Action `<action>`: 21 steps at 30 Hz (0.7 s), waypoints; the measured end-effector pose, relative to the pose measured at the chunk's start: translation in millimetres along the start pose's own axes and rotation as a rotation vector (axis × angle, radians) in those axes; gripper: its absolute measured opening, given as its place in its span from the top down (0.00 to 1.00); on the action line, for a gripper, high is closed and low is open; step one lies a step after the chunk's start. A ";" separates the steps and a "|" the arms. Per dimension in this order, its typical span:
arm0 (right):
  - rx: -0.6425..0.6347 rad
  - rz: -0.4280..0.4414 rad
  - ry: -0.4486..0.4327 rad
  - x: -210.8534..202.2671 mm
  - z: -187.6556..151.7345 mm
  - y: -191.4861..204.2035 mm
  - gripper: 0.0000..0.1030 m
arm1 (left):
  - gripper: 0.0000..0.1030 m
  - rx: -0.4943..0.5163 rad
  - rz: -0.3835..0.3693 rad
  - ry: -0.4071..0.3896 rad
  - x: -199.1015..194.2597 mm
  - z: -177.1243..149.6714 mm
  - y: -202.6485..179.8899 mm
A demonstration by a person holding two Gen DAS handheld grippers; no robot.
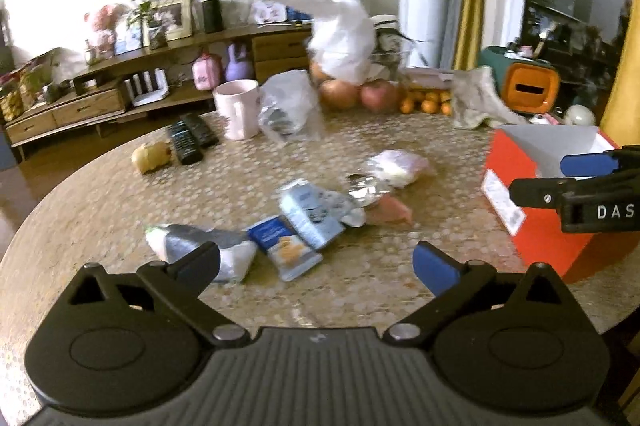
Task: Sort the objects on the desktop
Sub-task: 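Withdraw both tools from the shoebox back toward the table items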
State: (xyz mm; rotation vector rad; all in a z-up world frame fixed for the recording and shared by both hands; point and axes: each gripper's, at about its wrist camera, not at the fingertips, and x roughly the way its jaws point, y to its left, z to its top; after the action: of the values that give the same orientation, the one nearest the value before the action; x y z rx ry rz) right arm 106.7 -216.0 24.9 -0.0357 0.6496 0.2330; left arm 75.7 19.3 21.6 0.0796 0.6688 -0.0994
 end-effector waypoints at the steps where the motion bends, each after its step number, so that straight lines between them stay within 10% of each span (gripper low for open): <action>1: 0.003 0.002 0.000 5.5 0.6 2.2 0.20 | 0.00 -0.006 0.004 0.004 2.4 -1.3 4.8; 21: -0.012 0.003 0.080 99.3 10.4 28.5 0.20 | 0.00 -0.108 0.156 0.038 58.0 -1.8 100.1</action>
State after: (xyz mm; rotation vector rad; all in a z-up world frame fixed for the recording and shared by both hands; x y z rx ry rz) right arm 183.1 -166.9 -25.6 -0.0553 0.7284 0.2394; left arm 131.6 115.0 -11.7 0.0301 0.7023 0.0888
